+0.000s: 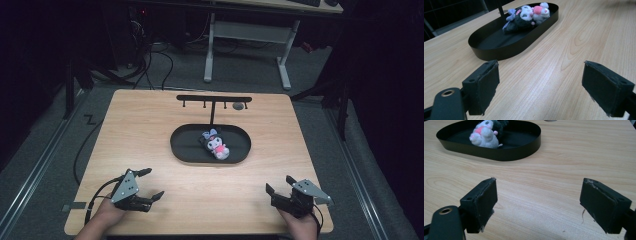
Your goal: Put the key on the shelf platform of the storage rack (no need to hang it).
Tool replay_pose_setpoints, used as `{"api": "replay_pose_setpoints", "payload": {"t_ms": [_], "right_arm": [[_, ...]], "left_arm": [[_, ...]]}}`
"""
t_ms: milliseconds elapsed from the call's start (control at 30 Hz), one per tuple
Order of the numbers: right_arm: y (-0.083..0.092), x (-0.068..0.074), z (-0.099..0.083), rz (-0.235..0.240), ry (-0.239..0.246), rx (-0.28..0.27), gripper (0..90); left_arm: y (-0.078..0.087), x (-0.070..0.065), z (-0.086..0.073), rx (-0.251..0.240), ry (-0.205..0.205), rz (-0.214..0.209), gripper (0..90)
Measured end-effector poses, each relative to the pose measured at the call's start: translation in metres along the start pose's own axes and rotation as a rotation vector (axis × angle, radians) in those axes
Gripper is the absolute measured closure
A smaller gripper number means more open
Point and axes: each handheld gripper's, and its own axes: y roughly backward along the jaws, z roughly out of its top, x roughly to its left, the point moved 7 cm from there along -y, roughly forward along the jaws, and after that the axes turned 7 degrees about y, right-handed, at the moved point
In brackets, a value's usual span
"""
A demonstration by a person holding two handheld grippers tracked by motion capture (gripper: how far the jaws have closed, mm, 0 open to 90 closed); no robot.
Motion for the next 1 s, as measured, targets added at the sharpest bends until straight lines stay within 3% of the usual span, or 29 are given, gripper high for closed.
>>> {"api": "replay_pose_setpoints", "payload": {"t_ms": [367,1000], "right_arm": [[0.0043,0.0017,-0.0052,0.009,0.021,0.019,14.2],[0.0044,0.0041,-0.0065,0.010,0.024,0.025,14.3]], "left_arm": [[-0.0032,-0.0022,-0.0006,0.024,-0.015,-0.015,15.3],[-0.0037,-0.0019,-0.0006,0.027,-0.007,-0.022,15.4]]}}
